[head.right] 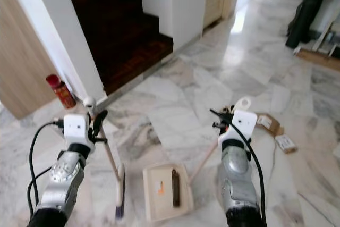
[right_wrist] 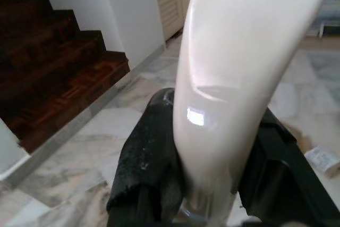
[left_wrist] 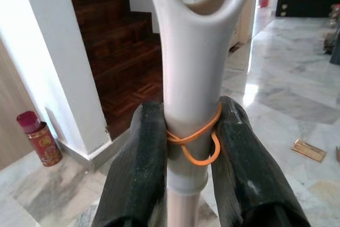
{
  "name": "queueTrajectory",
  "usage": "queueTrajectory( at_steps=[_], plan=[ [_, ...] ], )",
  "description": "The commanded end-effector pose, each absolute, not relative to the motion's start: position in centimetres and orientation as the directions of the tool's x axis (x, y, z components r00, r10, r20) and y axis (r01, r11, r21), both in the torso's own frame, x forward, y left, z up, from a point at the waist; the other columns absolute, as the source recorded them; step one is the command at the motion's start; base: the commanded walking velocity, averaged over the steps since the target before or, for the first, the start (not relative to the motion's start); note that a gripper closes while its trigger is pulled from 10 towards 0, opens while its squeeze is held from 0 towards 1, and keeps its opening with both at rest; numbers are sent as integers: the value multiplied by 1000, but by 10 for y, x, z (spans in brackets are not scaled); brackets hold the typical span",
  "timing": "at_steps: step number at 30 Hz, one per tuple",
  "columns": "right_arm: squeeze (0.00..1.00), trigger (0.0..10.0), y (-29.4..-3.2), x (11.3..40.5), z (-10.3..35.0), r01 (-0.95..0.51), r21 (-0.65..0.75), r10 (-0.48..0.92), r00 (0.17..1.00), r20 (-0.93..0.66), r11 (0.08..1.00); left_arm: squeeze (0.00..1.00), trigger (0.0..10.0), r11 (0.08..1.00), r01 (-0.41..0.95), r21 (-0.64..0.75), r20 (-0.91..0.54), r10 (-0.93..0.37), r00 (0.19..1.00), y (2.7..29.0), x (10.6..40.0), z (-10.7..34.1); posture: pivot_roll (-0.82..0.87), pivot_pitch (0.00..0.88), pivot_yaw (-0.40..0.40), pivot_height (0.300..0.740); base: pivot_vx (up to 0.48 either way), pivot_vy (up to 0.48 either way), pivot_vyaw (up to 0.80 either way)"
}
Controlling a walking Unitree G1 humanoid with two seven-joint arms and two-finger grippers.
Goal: Sweep floor
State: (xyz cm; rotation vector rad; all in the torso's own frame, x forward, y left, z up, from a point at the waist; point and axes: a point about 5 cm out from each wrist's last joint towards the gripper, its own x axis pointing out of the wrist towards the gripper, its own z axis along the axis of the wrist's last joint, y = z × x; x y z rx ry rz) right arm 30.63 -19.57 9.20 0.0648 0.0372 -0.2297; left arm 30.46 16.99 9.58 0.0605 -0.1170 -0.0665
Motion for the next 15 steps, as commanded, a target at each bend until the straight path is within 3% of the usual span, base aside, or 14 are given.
queueTrajectory(
  at_steps=[1,15],
  plan=[
    [0,10000,-187,313,106,200,74,-201,979,15,977,0,10000,996,52,73,149,-62,987,175,306,104,45,0,22,740,0,398,0],
    [0,10000,-179,313,102,162,70,-163,987,-4,984,0,10000,995,55,80,148,-66,987,176,306,105,50,0,27,740,0,395,0]
  ],
)
